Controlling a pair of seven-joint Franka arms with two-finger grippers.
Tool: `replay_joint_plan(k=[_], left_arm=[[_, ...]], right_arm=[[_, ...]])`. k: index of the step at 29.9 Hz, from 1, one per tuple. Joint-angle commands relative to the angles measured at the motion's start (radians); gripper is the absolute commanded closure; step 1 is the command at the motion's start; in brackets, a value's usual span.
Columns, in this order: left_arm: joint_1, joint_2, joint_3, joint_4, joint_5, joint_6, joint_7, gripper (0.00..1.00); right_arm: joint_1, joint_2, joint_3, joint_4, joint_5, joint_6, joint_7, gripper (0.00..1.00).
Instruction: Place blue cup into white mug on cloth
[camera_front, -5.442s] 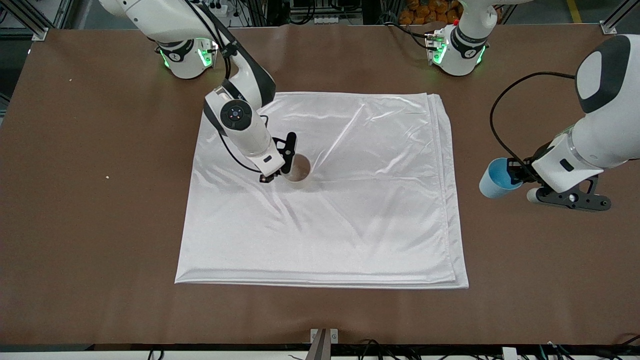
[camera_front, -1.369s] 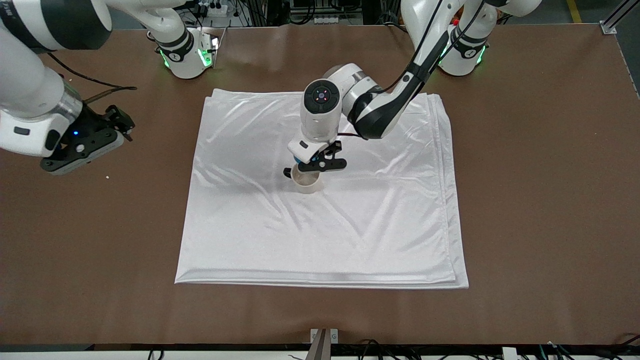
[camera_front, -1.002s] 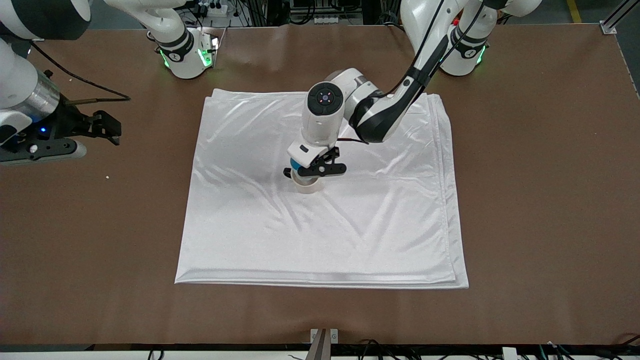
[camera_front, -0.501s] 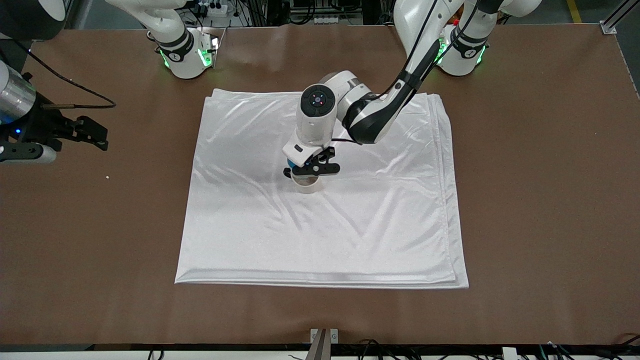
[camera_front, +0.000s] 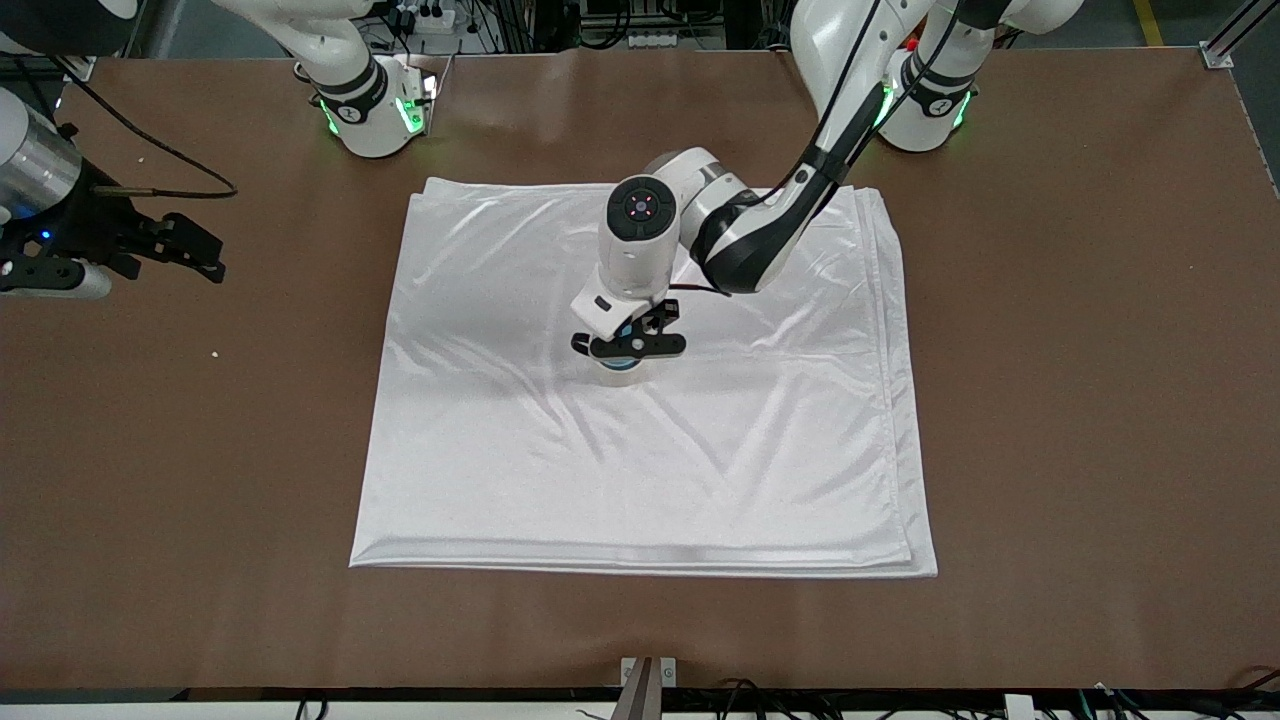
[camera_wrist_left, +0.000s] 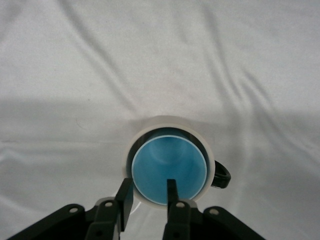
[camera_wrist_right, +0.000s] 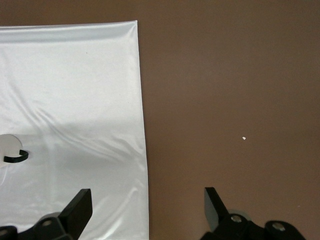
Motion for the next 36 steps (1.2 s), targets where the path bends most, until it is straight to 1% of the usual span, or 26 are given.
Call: replay_joint_plan(k=[1, 8, 12, 14, 17, 22, 24, 26, 30, 36], left_arm=[[0.005, -0.006, 0.002, 0.024, 0.022, -0.019, 0.009, 0.0], [0.057, -0.075, 0.003, 0.024, 0.025, -0.056, 0.009, 0.0], [0.109, -0.13, 0.005, 0.024, 0.028, -0.103, 0.011, 0.0], [0.14, -0.152, 0.005, 0.024, 0.048, -0.128, 0.026, 0.0], [0.196, -0.198, 0.002, 0.022, 0.088, -0.155, 0.089, 0.0], [0.293, -0.265, 0.002, 0.022, 0.092, -0.226, 0.173, 0.0], [0.322, -0.288, 0.003, 0.022, 0.091, -0.247, 0.198, 0.0], [0.364, -0.311, 0.003, 0.022, 0.092, -0.273, 0.229, 0.0], [0.433, -0.354, 0.002, 0.022, 0.091, -0.329, 0.328, 0.0], [0.519, -0.393, 0.0, 0.022, 0.085, -0.379, 0.445, 0.0]], right_arm=[[-0.017, -0.017, 0.005, -0.022, 0.015, -0.002, 0.045, 0.0], [-0.019, -0.009, 0.005, -0.02, 0.015, 0.0, 0.054, 0.0], [-0.023, -0.003, 0.002, -0.02, 0.015, 0.0, 0.056, 0.0], [-0.031, -0.003, 0.002, -0.019, 0.017, 0.001, 0.055, 0.0], [-0.042, 0.0, 0.002, -0.017, 0.018, 0.001, 0.054, 0.0], [-0.051, 0.011, -0.002, -0.022, 0.02, 0.006, 0.054, 0.0], [-0.051, 0.012, -0.019, -0.022, 0.02, 0.006, 0.045, 0.0], [-0.055, 0.012, -0.022, -0.023, 0.022, 0.004, 0.041, 0.0], [-0.066, 0.012, -0.027, -0.026, 0.02, 0.008, 0.038, 0.0], [-0.036, 0.015, -0.071, -0.028, 0.02, 0.012, 0.021, 0.0]])
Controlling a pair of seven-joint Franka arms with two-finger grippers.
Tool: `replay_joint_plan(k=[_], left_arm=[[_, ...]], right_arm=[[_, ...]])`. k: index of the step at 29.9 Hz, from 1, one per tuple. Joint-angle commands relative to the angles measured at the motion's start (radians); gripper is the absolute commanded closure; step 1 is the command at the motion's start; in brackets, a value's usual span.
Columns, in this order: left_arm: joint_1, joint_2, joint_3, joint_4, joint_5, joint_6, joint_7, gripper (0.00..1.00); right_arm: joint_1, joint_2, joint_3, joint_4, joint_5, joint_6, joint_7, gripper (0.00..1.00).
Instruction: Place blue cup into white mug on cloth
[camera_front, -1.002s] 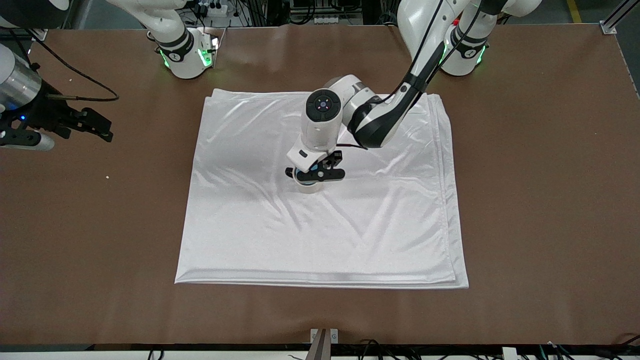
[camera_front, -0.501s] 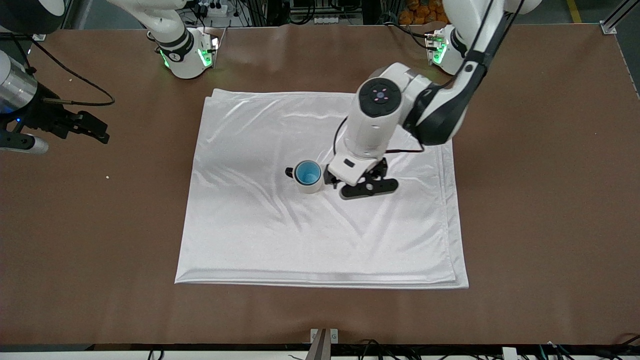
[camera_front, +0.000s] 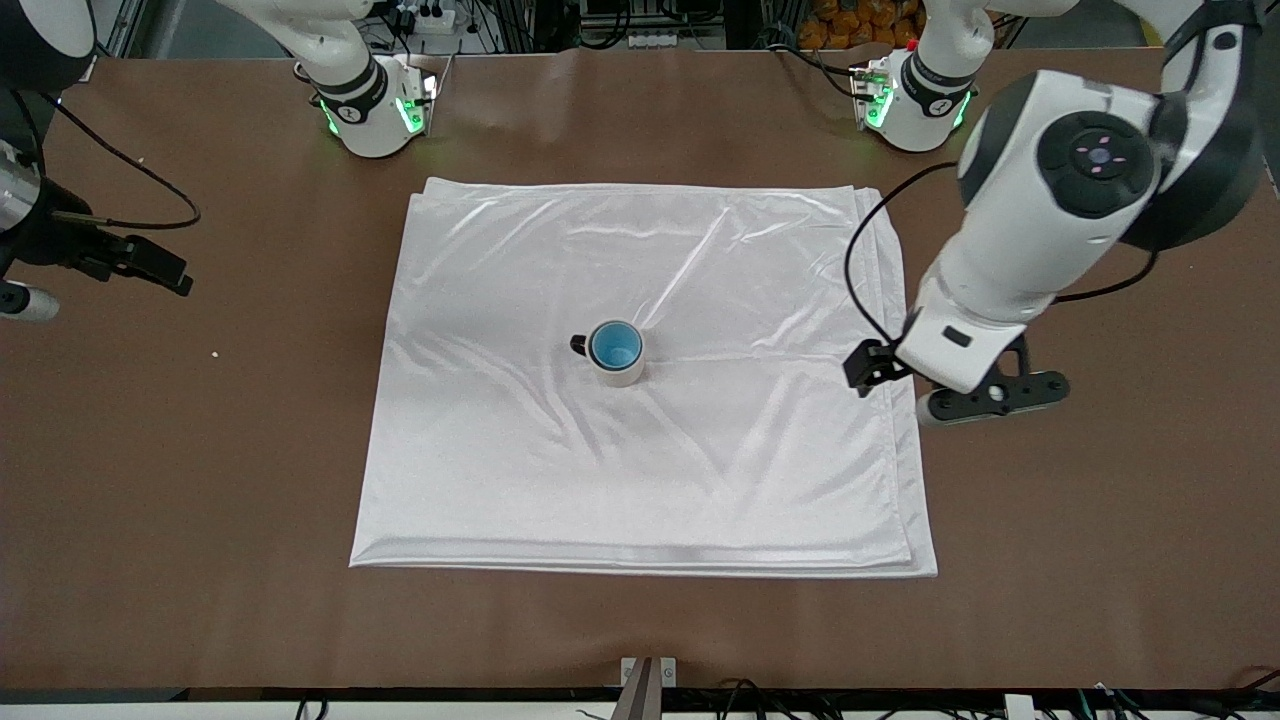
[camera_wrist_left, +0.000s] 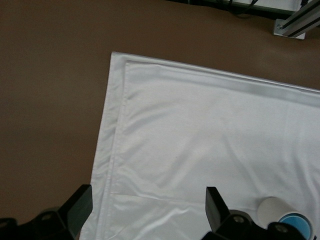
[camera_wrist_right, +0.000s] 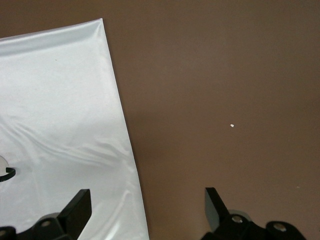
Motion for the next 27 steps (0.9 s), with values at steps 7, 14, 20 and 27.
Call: replay_joint_plan(k=[7, 14, 20, 27], left_arm=[[0.122, -0.079, -0.019, -0.026, 0.006, -0.047, 0.131, 0.0], [0.163, -0.106, -0.019, -0.026, -0.029, -0.119, 0.142, 0.0], [0.209, -0.144, -0.013, -0.032, -0.119, -0.159, 0.154, 0.0], [0.198, -0.172, -0.009, -0.049, -0.113, -0.159, 0.148, 0.0]], right_arm=[[0.058, 0.0, -0.072, -0.008, 0.019, 0.021, -0.022, 0.0], [0.081, 0.0, -0.095, -0.008, 0.019, 0.021, -0.024, 0.0], [0.098, 0.0, -0.1, -0.005, 0.019, 0.021, -0.024, 0.0], [0.098, 0.0, -0.1, 0.001, 0.019, 0.023, -0.024, 0.0]])
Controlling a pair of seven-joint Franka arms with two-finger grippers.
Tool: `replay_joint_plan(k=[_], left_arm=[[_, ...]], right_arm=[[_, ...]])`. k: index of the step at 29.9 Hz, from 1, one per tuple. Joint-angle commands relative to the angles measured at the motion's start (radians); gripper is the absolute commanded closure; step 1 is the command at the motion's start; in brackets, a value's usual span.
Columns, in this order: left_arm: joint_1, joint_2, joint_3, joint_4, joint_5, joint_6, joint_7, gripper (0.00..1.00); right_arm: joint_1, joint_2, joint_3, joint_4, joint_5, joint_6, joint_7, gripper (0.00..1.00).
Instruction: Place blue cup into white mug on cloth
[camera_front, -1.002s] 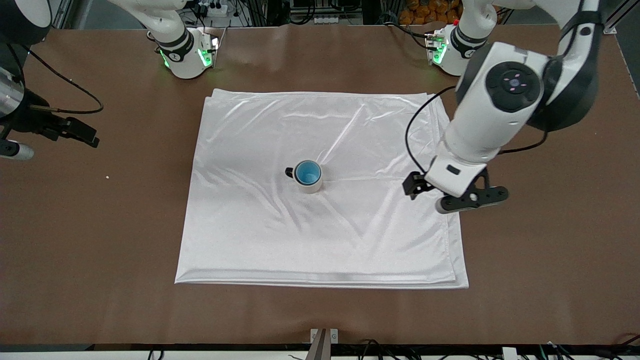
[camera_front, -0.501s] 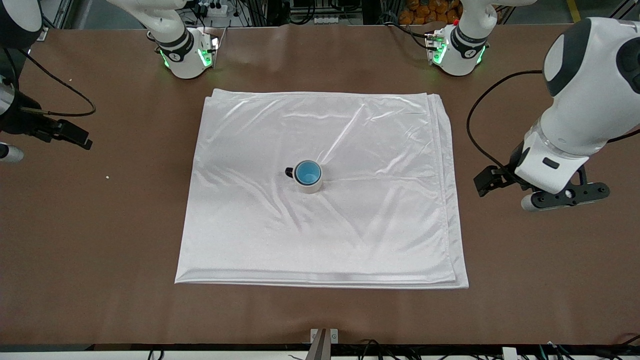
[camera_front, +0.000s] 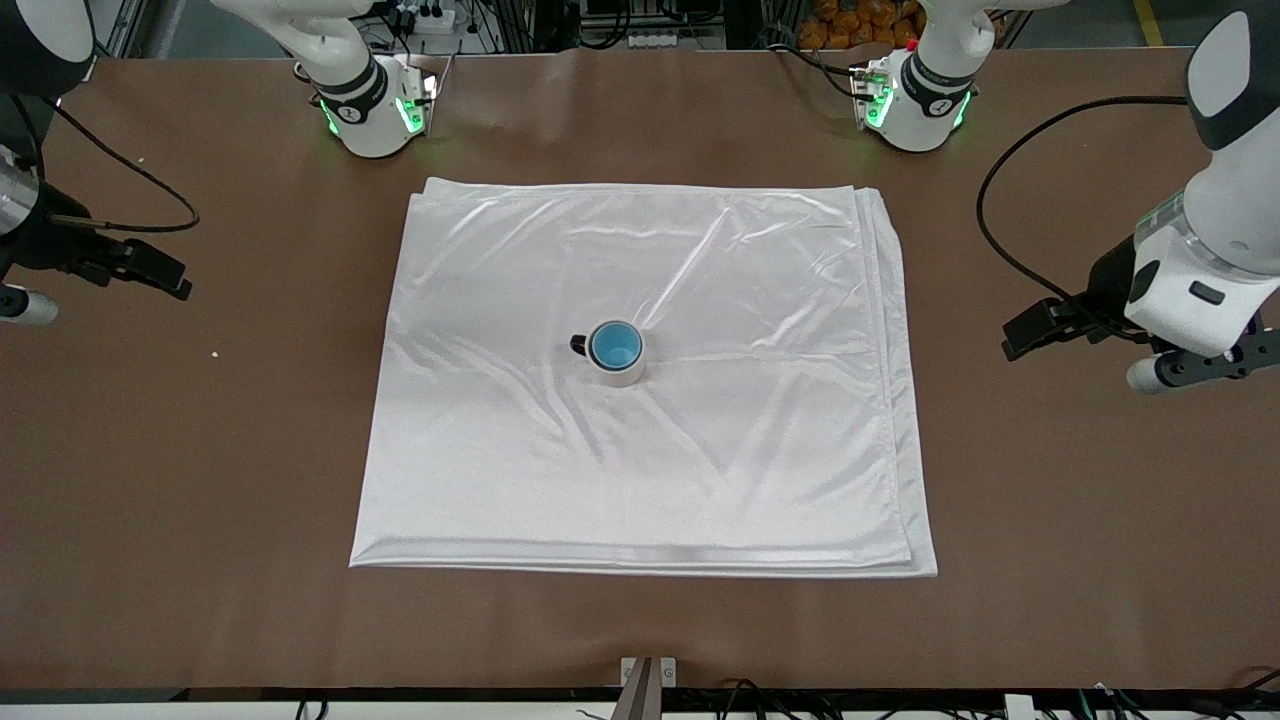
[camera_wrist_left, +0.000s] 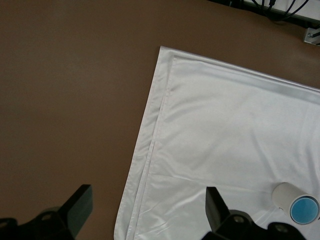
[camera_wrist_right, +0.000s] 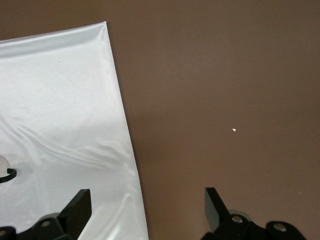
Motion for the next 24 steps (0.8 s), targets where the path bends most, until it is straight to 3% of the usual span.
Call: replay_joint_plan(k=[1, 9, 24], left_arm=[[0.001, -0.05, -0.005, -0.046, -0.022, -0.006, 0.017, 0.0], [-0.011, -0.086, 0.043, -0.094, -0.042, -0.001, 0.022, 0.0], [0.004, -0.12, 0.045, -0.167, -0.042, 0.016, 0.025, 0.0]], right_arm=[[0.01, -0.002, -0.014, 0.005, 0.014, 0.004, -0.012, 0.0], [0.012, 0.001, -0.009, 0.014, 0.011, 0.013, -0.01, 0.0], [0.035, 0.007, -0.006, 0.032, 0.001, 0.014, 0.002, 0.0]])
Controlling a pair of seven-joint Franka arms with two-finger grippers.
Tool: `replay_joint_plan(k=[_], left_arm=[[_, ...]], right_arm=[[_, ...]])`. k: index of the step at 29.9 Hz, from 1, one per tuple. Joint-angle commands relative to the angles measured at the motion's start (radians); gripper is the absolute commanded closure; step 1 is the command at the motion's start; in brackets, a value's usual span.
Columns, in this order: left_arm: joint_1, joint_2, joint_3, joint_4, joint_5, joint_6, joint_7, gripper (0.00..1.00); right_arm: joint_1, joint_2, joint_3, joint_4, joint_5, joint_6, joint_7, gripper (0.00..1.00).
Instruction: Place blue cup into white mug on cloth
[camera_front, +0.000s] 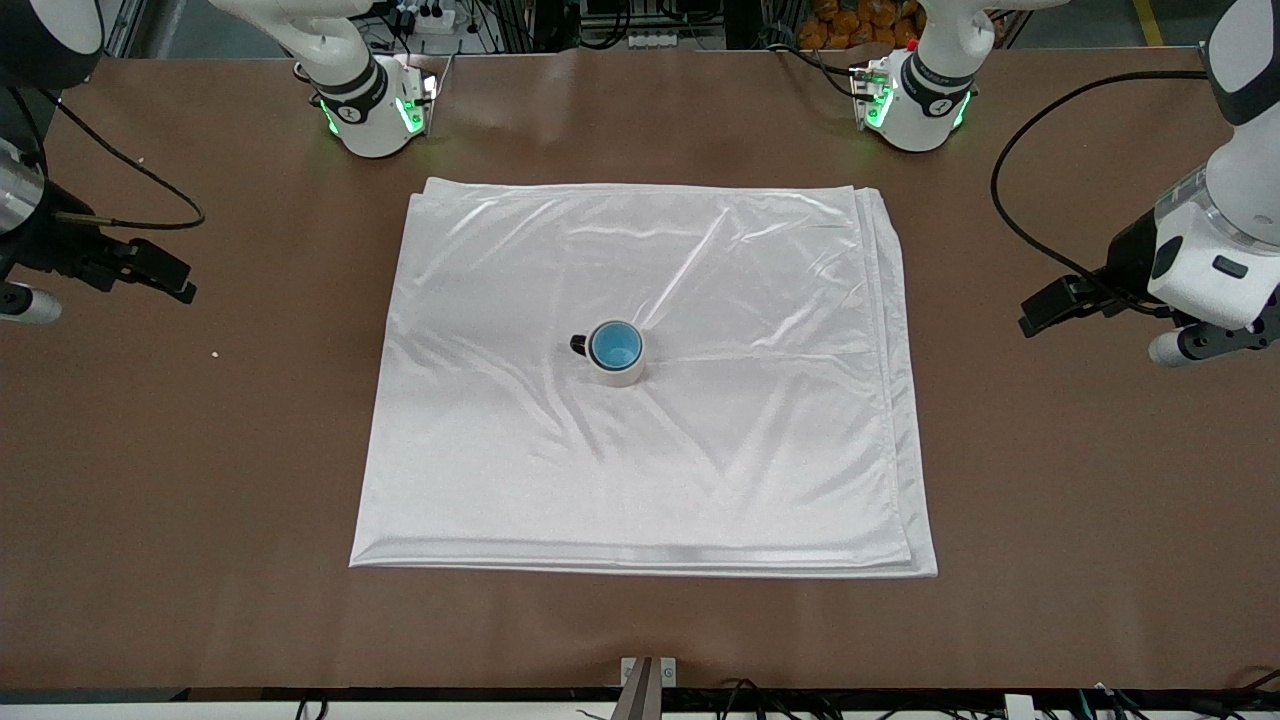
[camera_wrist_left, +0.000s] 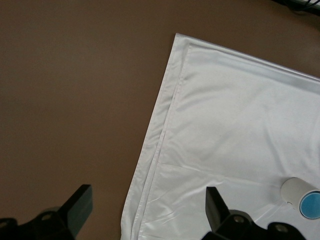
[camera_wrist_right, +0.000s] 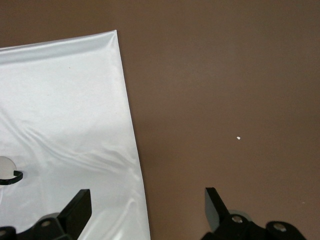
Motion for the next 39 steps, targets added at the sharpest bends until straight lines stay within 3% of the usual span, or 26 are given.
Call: replay_joint_plan(k=[1, 11, 33, 39], left_arm=[[0.005, -0.05, 0.005, -0.066, -0.028, 0.025, 0.025, 0.0], [0.032, -0.079, -0.002, -0.113, -0.021, 0.077, 0.048, 0.0], [0.041, -0.061, -0.018, -0.092, -0.005, 0.051, 0.081, 0.0], [0.044, -0.061, -0.019, -0.086, 0.062, 0.042, 0.126, 0.0]], right_arm=[[0.009, 0.007, -0.006, 0.02, 0.003, -0.006, 0.002, 0.0], [0.009, 0.007, -0.006, 0.02, 0.003, -0.006, 0.0, 0.0], [0.002, 0.02, -0.006, 0.025, 0.001, -0.005, -0.01, 0.0], [0.002, 0.024, -0.006, 0.026, 0.0, -0.005, -0.01, 0.0]])
